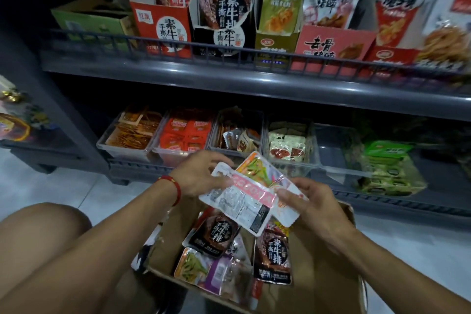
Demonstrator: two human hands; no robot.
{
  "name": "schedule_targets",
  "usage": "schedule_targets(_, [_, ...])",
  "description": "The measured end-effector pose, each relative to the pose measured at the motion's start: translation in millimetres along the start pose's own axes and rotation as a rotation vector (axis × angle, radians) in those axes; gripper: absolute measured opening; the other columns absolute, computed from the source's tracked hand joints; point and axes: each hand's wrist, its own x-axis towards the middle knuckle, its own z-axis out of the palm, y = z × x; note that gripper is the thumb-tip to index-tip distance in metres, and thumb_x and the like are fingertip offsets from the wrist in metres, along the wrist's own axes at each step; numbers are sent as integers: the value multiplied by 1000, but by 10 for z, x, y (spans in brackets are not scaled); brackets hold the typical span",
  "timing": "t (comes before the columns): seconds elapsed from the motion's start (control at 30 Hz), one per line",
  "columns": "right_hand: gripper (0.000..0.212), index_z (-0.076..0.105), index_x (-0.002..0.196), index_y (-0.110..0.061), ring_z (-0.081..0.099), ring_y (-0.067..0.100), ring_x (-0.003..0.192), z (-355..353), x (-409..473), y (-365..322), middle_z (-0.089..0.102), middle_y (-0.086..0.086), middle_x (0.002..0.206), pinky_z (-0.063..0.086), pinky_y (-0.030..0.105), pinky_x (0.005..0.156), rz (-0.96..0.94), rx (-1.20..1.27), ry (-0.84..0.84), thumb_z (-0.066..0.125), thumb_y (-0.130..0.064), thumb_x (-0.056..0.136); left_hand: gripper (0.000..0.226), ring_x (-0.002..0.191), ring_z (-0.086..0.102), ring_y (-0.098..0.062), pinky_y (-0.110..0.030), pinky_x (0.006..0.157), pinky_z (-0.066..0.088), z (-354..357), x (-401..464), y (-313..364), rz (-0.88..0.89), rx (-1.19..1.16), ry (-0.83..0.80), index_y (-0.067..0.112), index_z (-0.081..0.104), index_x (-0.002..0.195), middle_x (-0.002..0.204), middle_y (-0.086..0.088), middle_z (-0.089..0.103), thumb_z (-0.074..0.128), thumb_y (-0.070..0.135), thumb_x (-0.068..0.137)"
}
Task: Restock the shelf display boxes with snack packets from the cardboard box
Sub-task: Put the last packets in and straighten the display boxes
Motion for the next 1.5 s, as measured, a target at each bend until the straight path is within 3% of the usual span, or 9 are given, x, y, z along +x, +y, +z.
schedule_targets(0.17, [15, 73, 107, -16, 76, 15, 82, -410, -80, -173, 79, 0, 99, 55, 20, 62, -82, -37, 125, 71, -14, 92, 15, 87, 67, -13, -33, 79, 58, -102, -54, 189, 247, -80, 230, 6, 67, 89, 92, -4, 70, 79, -1, 83])
schedule_targets(0.4, [22, 71, 107, -32, 72, 6, 81, -1130, -285, -543, 74, -13, 96, 63, 35, 65, -361, -580, 185, 76, -20, 89, 29, 96, 71, -3, -30, 87, 60, -43, -164, 476, 421, -56, 336, 23, 76, 78, 95, 11, 77, 80, -6, 79])
schedule_targets(0.5, [29, 64, 105, -38, 68, -3, 82, -1424, -365, -755, 67, -23, 93, 58, 21, 62, -495, -787, 313, 80, -25, 84, 28, 98, 68, -1, -26, 86, 58, 0, -184, 763, 515, 84, 360, 26, 76, 80, 98, 14, 74, 81, -2, 79])
schedule_targets(0.73, [37, 60, 106, -25, 71, -4, 79, -2020, -536, -1125, 73, -12, 95, 56, 16, 67, -572, -528, 519, 84, -14, 79, 24, 98, 74, -14, -37, 77, 59, 217, -113, 1586, 604, -182, 225, 14, 69, 83, 100, 4, 78, 73, -10, 84])
schedule_targets(0.9, [26, 58, 109, -29, 71, 15, 98, -2627, -602, -1539, 71, -3, 105, 60, 44, 85, -710, -582, 732, 73, -18, 92, 21, 91, 68, -20, -34, 81, 55, 408, 86, 2325, 670, -443, 161, 4, 64, 87, 90, -11, 71, 53, -6, 72])
schedule_targets(1.07, [21, 53, 112, -30, 68, 4, 98, -3110, -361, -2161, 68, -7, 107, 59, 31, 81, -822, -549, 935, 67, -23, 98, 36, 94, 69, -16, -27, 87, 55, 550, 290, 2824, 703, -365, 227, 13, 67, 90, 93, -6, 72, 63, -19, 74])
schedule_targets(1.2, [28, 51, 125, -19, 67, -3, 96, -3335, 98, -2461, 67, -8, 116, 59, 22, 73, -751, -422, 888, 64, -24, 100, 41, 98, 70, -16, -32, 95, 56, 547, 388, 3071, 717, -323, 277, 13, 70, 89, 96, -2, 74, 62, -23, 70])
schedule_targets(1.37, [23, 51, 117, -24, 66, 15, 108, -3431, 669, -2511, 66, -1, 120, 59, 45, 90, -648, -481, 831, 64, -22, 99, 40, 97, 69, -13, -32, 94, 56, 491, 466, 3160, 709, -272, 308, 16, 71, 87, 94, 2, 74, 64, -21, 71])
schedule_targets(1.5, [27, 54, 118, -21, 69, 21, 102, -3468, 950, -2451, 66, 3, 117, 61, 45, 84, -528, -598, 769, 68, -26, 96, 39, 91, 68, -12, -28, 90, 55, 479, 509, 3153, 697, -244, 315, 16, 68, 75, 86, 4, 73, 62, -22, 70])
